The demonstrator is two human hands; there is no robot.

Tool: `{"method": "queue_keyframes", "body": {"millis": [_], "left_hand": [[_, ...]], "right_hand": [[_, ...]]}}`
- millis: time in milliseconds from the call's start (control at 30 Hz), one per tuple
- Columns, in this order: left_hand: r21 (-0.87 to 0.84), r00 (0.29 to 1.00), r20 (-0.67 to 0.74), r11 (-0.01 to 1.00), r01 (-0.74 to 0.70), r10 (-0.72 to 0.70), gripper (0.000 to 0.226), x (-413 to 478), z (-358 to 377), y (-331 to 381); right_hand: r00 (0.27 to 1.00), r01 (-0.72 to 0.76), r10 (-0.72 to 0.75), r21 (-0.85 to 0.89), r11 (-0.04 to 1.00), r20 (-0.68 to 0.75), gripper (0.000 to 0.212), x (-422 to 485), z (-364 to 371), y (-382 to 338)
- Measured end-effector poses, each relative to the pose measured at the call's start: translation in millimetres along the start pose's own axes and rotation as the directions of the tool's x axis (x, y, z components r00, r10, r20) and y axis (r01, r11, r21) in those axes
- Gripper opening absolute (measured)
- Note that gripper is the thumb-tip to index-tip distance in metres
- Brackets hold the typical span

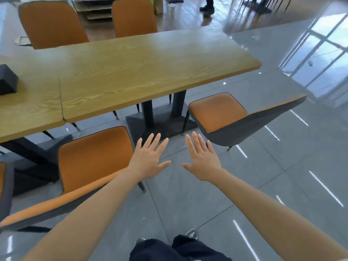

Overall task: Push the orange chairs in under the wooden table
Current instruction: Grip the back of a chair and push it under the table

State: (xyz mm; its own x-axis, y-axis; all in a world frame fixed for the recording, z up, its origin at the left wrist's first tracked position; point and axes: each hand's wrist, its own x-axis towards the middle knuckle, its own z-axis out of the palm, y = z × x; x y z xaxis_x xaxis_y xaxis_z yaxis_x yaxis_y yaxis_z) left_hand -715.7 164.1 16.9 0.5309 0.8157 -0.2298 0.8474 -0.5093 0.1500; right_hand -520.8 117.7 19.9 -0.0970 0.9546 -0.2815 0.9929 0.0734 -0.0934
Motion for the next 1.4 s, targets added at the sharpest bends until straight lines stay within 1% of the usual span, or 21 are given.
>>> {"method": "queue_keyframes", "body": {"millis": [233,400,533,667,767,900,1067,1167,1267,1333,1400], "left_hand": [[0.051,0.986,-0.050,0.986,-0.157,0.160,0.075,110,-24,130],[0.068,0.968,-0.042,0.967,-0.245,0.248,0.077,178,-33,200],[0.082,0.952,-0.008,0.949,-0.303,0.305,0.080,235,-32,246],[0.080,0.931,0.034,0.928,-0.365,0.364,0.082,300,-29,288],[0.036,0.914,0.057,0.914,-0.403,0.401,0.084,351,-30,313],[0.028,0.907,0.111,0.911,-0.412,0.406,0.088,400,-29,338],[-0.032,0.920,0.187,0.939,-0.344,0.343,0.094,421,-12,364],[-0.072,0.942,0.182,0.959,-0.273,0.282,0.090,426,-1,376],[-0.107,0.969,0.129,0.974,-0.199,0.212,0.083,429,3,381],[-0.094,0.983,0.116,0.987,-0.134,0.144,0.078,429,4,381],[-0.068,0.991,0.123,0.997,-0.037,0.045,0.068,426,4,381]], "right_hand": [[0.977,-0.190,0.194,0.050,0.981,-0.084,0.088,-27,-32,146],[0.946,-0.311,0.317,0.096,0.946,-0.063,0.086,-38,-45,233],[0.928,-0.358,0.367,0.126,0.925,-0.058,0.088,-30,-51,297],[0.923,-0.377,0.381,0.084,0.923,-0.052,0.090,-7,-61,361],[0.920,-0.389,0.391,0.056,0.920,-0.031,0.089,15,-71,408],[0.929,-0.369,0.370,0.057,0.928,-0.006,0.090,44,-80,460],[0.959,-0.283,0.281,0.064,0.957,0.035,0.088,73,-78,508],[0.976,-0.212,0.208,0.074,0.974,0.055,0.088,90,-74,532],[0.990,-0.120,0.116,0.050,0.992,0.077,0.085,106,-71,553],[0.995,-0.035,0.034,0.018,0.999,0.097,0.081,115,-70,563],[0.992,0.060,-0.058,-0.018,0.998,0.112,0.073,121,-68,570]]}}
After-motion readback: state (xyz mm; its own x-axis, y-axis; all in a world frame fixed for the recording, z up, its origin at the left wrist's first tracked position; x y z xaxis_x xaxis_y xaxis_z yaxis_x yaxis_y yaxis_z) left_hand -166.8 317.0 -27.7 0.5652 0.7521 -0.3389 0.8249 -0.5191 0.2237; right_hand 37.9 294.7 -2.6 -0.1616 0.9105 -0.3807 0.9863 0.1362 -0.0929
